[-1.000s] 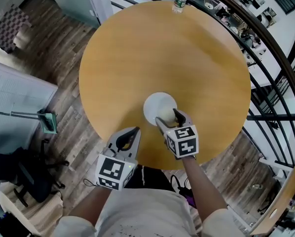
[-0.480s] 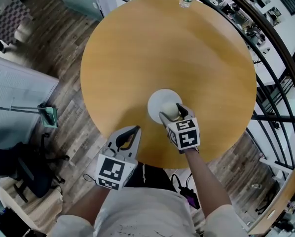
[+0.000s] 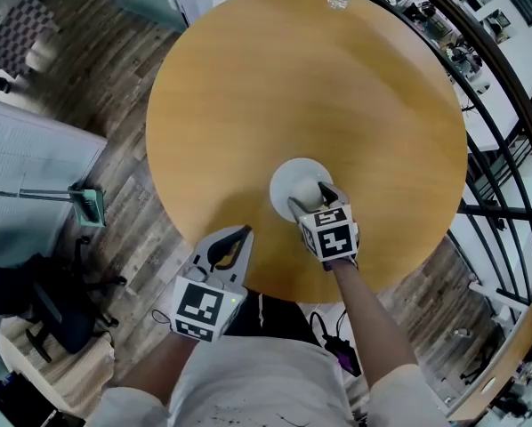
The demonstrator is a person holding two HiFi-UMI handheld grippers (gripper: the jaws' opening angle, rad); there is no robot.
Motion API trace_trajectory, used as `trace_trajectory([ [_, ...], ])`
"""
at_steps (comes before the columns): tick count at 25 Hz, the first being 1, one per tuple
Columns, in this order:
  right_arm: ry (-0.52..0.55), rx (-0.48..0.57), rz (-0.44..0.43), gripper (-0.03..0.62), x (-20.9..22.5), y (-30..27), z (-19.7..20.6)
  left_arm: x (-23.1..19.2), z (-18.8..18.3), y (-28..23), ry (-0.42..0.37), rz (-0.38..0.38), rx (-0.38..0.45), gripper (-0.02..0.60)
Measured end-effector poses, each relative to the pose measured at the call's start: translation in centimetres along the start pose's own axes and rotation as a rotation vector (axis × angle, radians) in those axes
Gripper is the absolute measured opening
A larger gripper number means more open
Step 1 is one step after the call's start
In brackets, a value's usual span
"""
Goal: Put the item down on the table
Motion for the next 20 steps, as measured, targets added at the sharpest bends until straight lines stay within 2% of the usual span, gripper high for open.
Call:
trace_trajectory([
  [20, 0.029, -0.053, 0.028, 0.316, 0.8, -1.7, 0.1, -1.0, 0.6, -0.2, 0.016, 0.0, -0.026, 0.021],
])
Point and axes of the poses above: the fingertips, and each gripper's own axes: y backward along the fingers, x to its right, z out of its underside, the point moved 1 cm from there along y, backward along the fingers, and after that the axes turned 10 degrees about -z, right-handed, at the moved point
